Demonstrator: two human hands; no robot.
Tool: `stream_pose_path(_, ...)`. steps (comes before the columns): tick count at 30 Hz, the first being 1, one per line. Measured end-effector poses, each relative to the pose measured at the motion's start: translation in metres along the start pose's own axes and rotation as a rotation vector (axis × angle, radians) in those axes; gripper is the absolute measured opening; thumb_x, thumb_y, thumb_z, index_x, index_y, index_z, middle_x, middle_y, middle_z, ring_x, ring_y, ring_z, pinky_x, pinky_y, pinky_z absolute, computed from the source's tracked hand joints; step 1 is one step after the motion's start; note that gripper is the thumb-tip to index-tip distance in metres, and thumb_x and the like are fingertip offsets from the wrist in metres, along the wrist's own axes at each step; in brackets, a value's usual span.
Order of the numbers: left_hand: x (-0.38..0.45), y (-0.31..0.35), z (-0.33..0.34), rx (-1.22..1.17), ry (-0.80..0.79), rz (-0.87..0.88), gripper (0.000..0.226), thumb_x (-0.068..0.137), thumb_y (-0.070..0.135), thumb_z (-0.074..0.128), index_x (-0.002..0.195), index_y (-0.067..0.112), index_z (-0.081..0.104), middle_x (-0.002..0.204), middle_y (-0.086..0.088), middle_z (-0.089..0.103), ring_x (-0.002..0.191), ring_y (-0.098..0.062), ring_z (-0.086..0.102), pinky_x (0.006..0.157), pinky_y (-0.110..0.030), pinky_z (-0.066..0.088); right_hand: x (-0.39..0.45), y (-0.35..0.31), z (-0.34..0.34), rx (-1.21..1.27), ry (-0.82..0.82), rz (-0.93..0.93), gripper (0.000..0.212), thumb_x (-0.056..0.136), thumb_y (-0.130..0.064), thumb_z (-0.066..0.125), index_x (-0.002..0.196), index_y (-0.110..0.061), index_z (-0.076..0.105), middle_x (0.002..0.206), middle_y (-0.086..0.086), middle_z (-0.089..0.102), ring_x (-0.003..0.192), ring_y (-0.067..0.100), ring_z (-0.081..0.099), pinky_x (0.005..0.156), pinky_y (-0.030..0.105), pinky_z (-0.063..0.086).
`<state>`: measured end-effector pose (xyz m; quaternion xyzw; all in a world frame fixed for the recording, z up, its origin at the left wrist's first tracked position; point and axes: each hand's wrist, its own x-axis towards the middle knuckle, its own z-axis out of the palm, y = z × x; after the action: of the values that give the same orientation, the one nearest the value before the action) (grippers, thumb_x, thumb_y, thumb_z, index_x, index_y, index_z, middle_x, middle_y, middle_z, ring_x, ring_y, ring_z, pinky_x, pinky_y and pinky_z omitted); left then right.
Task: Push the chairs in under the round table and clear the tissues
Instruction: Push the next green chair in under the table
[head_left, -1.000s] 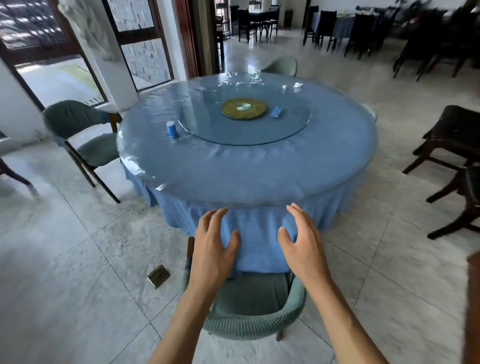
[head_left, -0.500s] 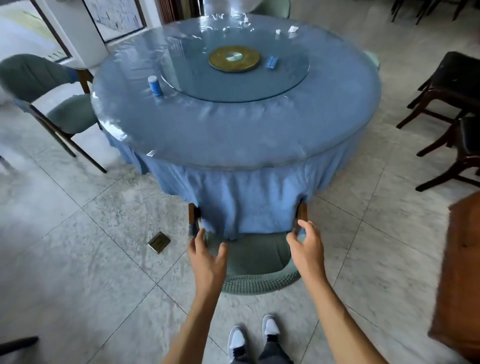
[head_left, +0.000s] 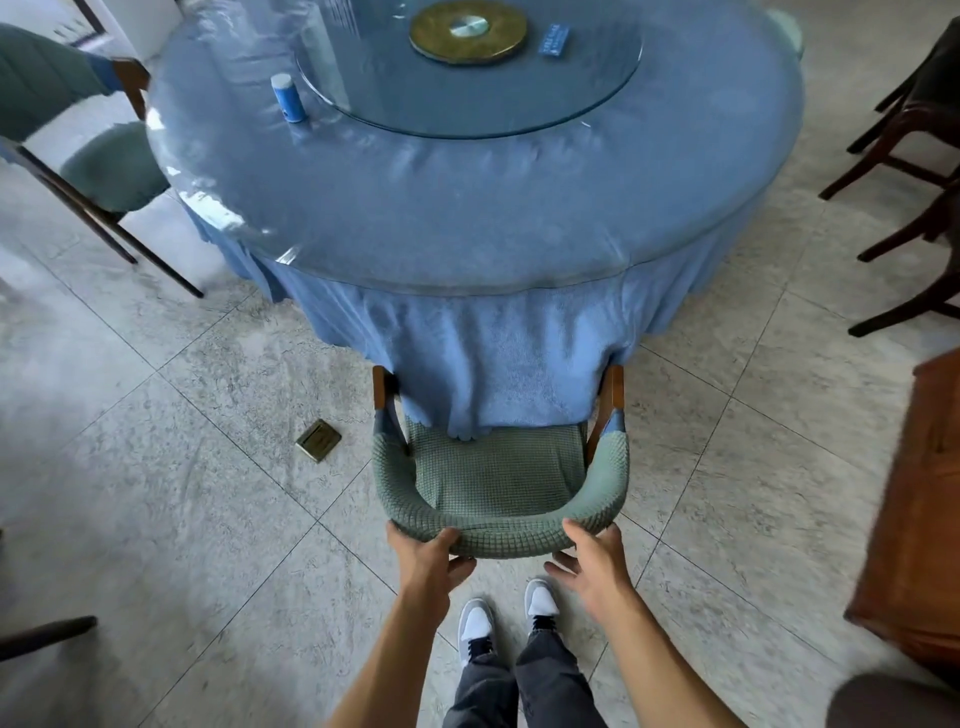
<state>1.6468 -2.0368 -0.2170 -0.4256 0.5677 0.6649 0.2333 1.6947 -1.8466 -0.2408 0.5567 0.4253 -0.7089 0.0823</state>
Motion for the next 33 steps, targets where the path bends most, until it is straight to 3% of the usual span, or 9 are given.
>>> stream_pose_path(5,0.005,0.005,-0.002,-0.035,-0.037,-0.002,0.070,0.087,-0.011,0.060,0.137,0.025,0.028,0.118,-0.017,0.048,0.091,-0.044,0.067,0.068,-0.055,0.060,0.005,0.003,0.006,0.076,0.024,-0.017,0.040,0.090,-0.004,0.065,0.125,-0.004,0.045,0.119,0.024,0.058,0.100,0.041,0.063,0.067,0.047,0.060)
stream_pose_path(9,0.005,0.005,-0.002,-0.052,-0.036,-0.005,0.072,0.087,-0.011,0.061,0.139,0.025,0.028,0.119,-0.018,0.051,0.094,-0.044,0.066,0.064,-0.051,0.061,0.007,0.002,0.009,0.065,0.062,-0.026,0.037,0.089,-0.002,0.065,0.121,-0.002,0.047,0.116,0.024,0.058,0.099,0.041,0.063,0.064,0.046,0.061)
stream_pose_path(15,0.009,0.009,-0.003,-0.049,-0.040,-0.012,0.059,0.086,-0.013,0.060,0.130,0.013,0.031,0.114,-0.022,0.054,0.085,-0.036,0.067,0.061,-0.051,0.061,0.007,0.002,0.008,0.063,0.056,-0.043,0.035,0.089,0.000,0.064,0.121,0.000,0.049,0.118,0.025,0.059,0.101,0.041,0.063,0.064,0.047,0.061)
stream_pose_path(20,0.010,0.008,-0.004,-0.032,-0.037,0.002,0.057,0.085,-0.012,0.061,0.127,0.015,0.033,0.120,-0.026,0.053,0.091,-0.042,0.067,0.067,-0.055,0.060,0.004,0.001,0.012,0.060,0.093,-0.073,0.037,0.089,0.003,0.061,0.123,-0.002,0.048,0.116,0.022,0.059,0.104,0.041,0.062,0.067,0.051,0.061)
stream_pose_path(29,0.009,0.011,-0.006,-0.051,-0.029,0.030,0.052,0.084,-0.012,0.060,0.124,0.014,0.038,0.116,-0.024,0.054,0.094,-0.044,0.065,0.061,-0.046,0.060,-0.003,-0.002,0.019,0.042,0.133,-0.118,0.035,0.086,0.006,0.059,0.118,-0.002,0.051,0.115,0.024,0.061,0.100,0.041,0.063,0.059,0.045,0.061)
stream_pose_path(33,0.011,0.018,-0.007,-0.043,-0.029,0.046,0.048,0.085,-0.012,0.059,0.121,0.011,0.038,0.114,-0.025,0.055,0.093,-0.046,0.066,0.059,-0.043,0.060,-0.002,-0.002,0.024,0.040,0.136,-0.116,0.033,0.085,0.006,0.059,0.116,-0.001,0.051,0.113,0.024,0.061,0.097,0.040,0.064,0.064,0.053,0.061)
